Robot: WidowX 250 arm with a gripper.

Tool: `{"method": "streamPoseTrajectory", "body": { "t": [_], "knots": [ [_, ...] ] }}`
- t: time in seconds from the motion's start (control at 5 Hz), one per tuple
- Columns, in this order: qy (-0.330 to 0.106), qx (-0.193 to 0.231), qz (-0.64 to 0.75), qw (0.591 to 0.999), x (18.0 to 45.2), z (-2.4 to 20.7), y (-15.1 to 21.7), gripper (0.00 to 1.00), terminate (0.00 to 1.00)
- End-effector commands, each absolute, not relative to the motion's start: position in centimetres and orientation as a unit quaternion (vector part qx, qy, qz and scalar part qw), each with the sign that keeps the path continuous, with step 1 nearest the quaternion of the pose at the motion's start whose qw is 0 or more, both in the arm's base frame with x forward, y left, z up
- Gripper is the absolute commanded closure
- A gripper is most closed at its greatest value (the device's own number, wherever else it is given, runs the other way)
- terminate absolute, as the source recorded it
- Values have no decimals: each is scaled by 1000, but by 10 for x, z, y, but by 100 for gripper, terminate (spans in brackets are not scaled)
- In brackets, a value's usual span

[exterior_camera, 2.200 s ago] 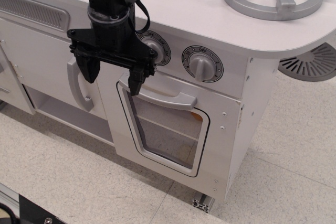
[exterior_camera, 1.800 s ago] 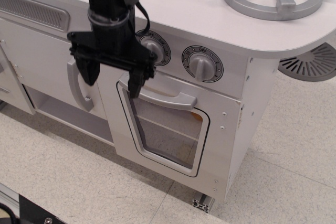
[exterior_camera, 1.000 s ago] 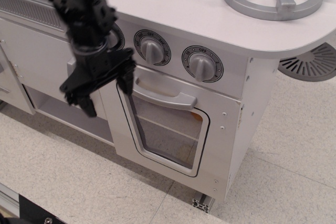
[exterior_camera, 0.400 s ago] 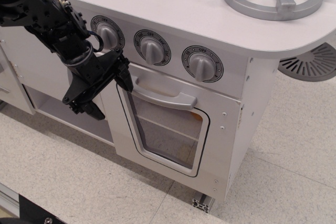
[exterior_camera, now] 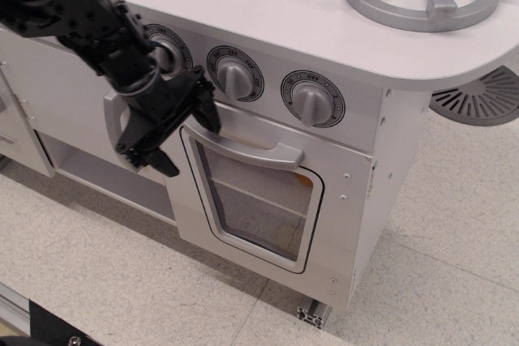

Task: Open oven

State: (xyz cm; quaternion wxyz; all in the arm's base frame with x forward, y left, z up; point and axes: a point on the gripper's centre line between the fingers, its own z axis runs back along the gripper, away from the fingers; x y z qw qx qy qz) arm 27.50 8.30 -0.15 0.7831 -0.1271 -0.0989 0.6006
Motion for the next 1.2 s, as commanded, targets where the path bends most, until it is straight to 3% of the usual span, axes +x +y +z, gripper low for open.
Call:
{"method": "streamPoseTrajectory", "body": {
  "t": [0.0,0.2,0.4,0.6,1.0],
  "knots": [
    [-116,-122,597,785,289,-13,73,0,0],
    [-120,-112,598,784,286,-15,77,0,0],
    [-103,-89,597,790,263,-11,87,0,0],
    [-88,-56,560,822,240,2,93,0,0],
    [-110,14,428,897,220,20,91,0,0]
  ]
}}
